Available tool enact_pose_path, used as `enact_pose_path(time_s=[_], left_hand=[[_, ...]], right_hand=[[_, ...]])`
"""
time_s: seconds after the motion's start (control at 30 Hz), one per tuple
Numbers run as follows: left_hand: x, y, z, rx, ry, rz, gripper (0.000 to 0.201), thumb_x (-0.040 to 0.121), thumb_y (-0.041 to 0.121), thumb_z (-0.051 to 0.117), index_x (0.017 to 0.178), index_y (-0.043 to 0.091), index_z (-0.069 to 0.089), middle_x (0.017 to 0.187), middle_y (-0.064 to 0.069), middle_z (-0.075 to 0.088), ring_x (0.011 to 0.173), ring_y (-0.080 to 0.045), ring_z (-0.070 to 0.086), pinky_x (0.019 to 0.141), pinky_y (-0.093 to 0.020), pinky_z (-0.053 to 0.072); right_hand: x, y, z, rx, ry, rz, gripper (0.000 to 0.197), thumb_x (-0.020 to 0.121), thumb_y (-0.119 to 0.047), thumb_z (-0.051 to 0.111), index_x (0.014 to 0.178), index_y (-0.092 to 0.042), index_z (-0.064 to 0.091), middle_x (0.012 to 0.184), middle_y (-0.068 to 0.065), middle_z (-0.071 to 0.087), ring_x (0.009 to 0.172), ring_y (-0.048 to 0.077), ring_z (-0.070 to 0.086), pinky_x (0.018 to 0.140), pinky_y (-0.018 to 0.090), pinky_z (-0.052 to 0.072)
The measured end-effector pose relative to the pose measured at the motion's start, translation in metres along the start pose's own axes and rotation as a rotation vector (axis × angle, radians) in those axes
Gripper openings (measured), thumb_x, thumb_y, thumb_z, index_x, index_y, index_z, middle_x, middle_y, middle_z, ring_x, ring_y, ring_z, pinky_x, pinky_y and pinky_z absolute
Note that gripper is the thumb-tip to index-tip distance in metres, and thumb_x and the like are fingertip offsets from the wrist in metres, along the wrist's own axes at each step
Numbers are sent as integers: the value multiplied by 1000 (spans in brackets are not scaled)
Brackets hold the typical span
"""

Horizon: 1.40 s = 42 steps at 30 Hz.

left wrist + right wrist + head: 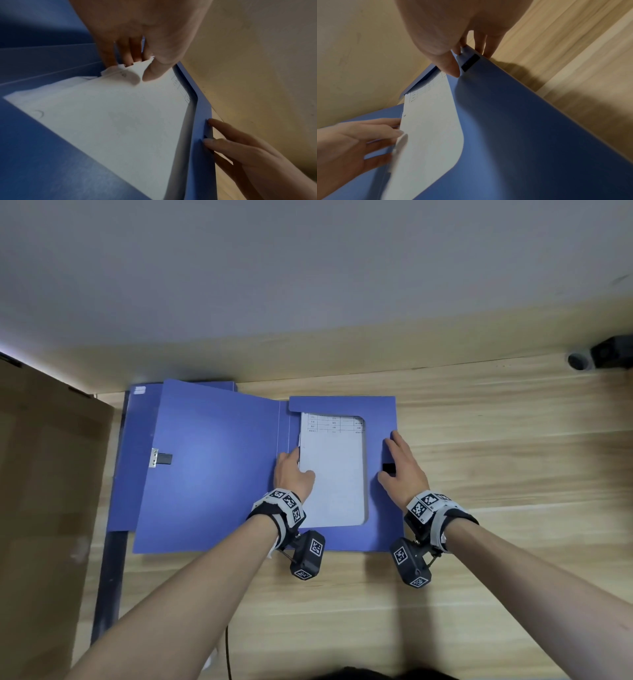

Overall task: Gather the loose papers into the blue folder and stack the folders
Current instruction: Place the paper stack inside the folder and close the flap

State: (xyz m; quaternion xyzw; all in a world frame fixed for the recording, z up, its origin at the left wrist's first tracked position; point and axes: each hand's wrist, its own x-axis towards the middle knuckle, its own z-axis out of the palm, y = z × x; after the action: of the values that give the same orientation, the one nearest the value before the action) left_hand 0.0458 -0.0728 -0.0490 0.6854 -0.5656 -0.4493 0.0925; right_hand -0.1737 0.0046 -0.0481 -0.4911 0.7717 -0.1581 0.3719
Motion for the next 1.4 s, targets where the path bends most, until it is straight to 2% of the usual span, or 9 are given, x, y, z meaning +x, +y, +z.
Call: enact_pose_path(time_s=[0.1,0.2,0.33,0.5,0.77,0.93,1.03,1.17,1.4], left_hand=[[-1,2,1,-1,105,-32,43,83,5,56,126,6,59,121,-9,51,105,-25,58,97,-38,50],[-7,1,3,-30,69,-57,32,83,5,55,113,9,67,116,-9,54,100,-27,62,93,-39,53],[-13,-1,6,-13,8,-69,42,88,10,55,129,4,57,130,-11,49,116,-27,55,99,-31,46],[-15,-5,-2,-146,-50,-92,41,87,9,52,127,12,60,133,-7,49,109,-18,56,95,-28,46],[-43,-17,-42,-187,41,-108,50,92,5,50,142,10,46,144,-7,46,131,-20,49,104,-30,42],[-47,-23,-105,-103,250,17,48,88,0,51,136,8,52,136,-11,51,126,-24,53,103,-28,39],[-52,-33,-148,5,381,61,52,86,5,54,137,9,50,142,-11,45,132,-28,48,109,-37,38],[-62,-56,-186,246,331,-172,74,88,21,58,152,12,23,161,-9,19,149,-31,18,117,-49,22],[-69,-75,-205,53,338,-226,67,86,13,60,147,7,33,149,-14,41,135,-38,42,109,-45,39]], right_hand=[[1,2,-1,-14,-9,-18,71,89,-14,51,154,-18,21,165,-9,5,149,14,17,110,33,33],[1,3,1,-26,-16,-25,73,89,-14,50,155,-18,19,165,-10,3,149,15,18,109,33,35],[1,3,3,-43,-23,-25,73,90,-14,49,155,-19,16,165,-10,0,149,16,20,108,35,39],[2,5,5,-73,-23,-46,73,90,-16,49,155,-18,15,165,-8,-2,149,18,20,107,35,40],[7,4,6,-135,-49,-55,73,92,-18,51,155,-12,14,165,-3,-3,150,22,14,114,30,25],[12,0,2,-292,-11,-94,62,74,-24,59,130,-1,45,150,15,31,133,36,37,108,41,37],[8,-12,3,-357,33,-99,56,66,-17,66,117,0,50,133,19,41,122,38,42,103,42,40],[-8,-32,14,-345,31,-48,51,69,-12,66,116,1,48,132,20,39,120,39,42,98,43,42],[-46,-41,36,-317,-4,48,46,75,-12,59,117,2,47,140,21,36,130,39,38,108,44,37]])
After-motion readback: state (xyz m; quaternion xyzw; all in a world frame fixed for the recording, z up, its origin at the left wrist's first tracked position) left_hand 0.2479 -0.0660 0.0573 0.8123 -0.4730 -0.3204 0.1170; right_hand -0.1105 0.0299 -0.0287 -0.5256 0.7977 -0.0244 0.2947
